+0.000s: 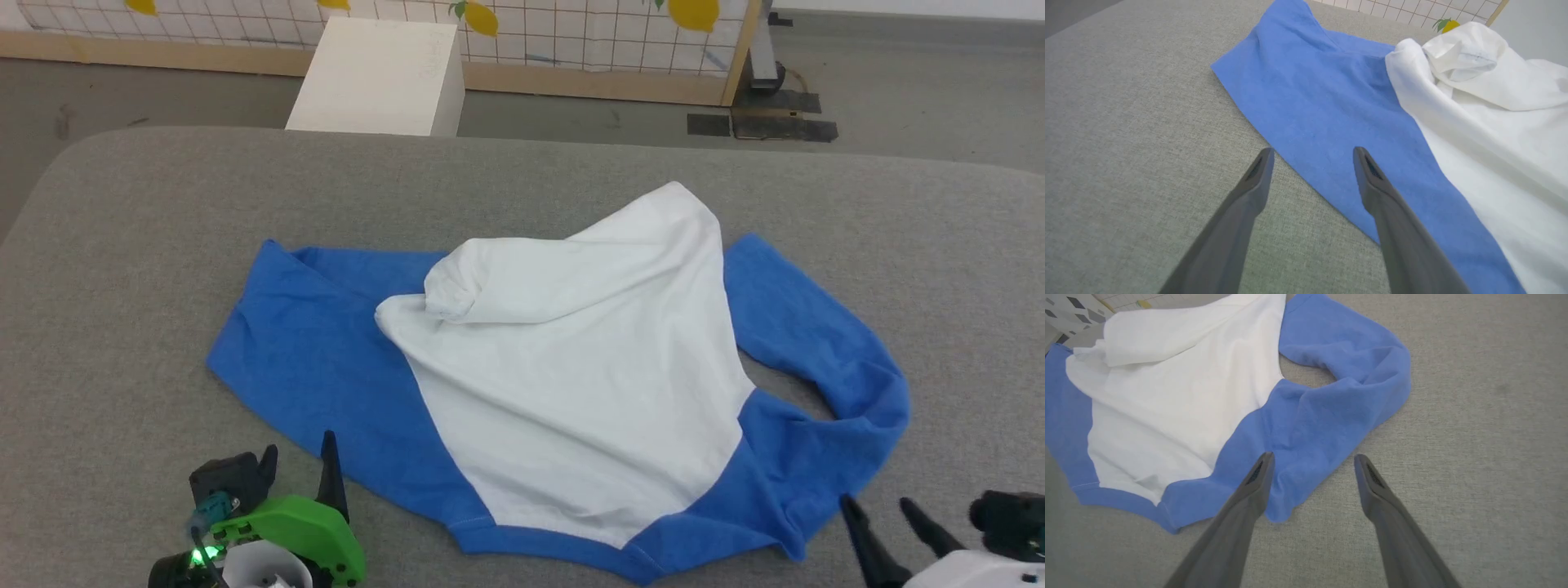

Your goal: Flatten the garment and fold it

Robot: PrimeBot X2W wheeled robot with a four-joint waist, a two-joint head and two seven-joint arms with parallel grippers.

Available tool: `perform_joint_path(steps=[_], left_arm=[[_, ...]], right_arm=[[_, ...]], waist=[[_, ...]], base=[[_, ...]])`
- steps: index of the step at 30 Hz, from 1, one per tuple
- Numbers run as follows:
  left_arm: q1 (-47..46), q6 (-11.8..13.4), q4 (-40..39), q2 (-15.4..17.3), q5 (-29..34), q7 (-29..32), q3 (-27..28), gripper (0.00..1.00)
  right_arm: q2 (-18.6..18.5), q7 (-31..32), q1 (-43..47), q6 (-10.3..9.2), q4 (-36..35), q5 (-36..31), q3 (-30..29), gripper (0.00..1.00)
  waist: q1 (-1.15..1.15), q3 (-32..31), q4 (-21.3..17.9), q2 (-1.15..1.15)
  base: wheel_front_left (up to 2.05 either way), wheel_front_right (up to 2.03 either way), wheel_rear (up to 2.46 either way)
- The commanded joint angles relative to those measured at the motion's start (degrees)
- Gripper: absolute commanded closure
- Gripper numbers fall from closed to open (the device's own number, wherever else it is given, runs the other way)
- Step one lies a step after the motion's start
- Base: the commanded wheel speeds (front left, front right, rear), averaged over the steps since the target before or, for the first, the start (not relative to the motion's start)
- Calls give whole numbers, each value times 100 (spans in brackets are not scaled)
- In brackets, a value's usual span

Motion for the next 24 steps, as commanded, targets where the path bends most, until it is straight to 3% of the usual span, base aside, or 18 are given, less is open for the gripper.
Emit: perform_joint_path(steps=[1,10,19,20,21,24], left_arm=[[47,47,18,-4,-140,156,-14,0],[-227,386,377,-29,-476,1209,-80,0],[-520,445,704,36,-648,1848,-111,0],[-538,429,719,57,-635,1872,-136,15],[-552,411,722,74,-618,1869,-165,100],[-543,440,665,103,-592,1700,-147,100]], right_arm=[[33,-226,1,-8,22,-37,-117,0],[45,-835,-260,-8,525,214,-112,0],[46,-927,-463,-8,745,303,131,0],[46,-935,-477,-8,755,314,143,0],[46,-948,-488,-8,769,334,159,0],[46,-972,-501,-8,801,386,191,0]], waist=[[0,-9,-34,0],[0,47,-243,0],[0,198,-487,0],[0,207,-503,0],[0,210,-517,0],[0,213,-534,0]], base=[[0,0,0],[0,0,0],[0,0,0],[0,0,0],[0,0,0],[0,0,0]])
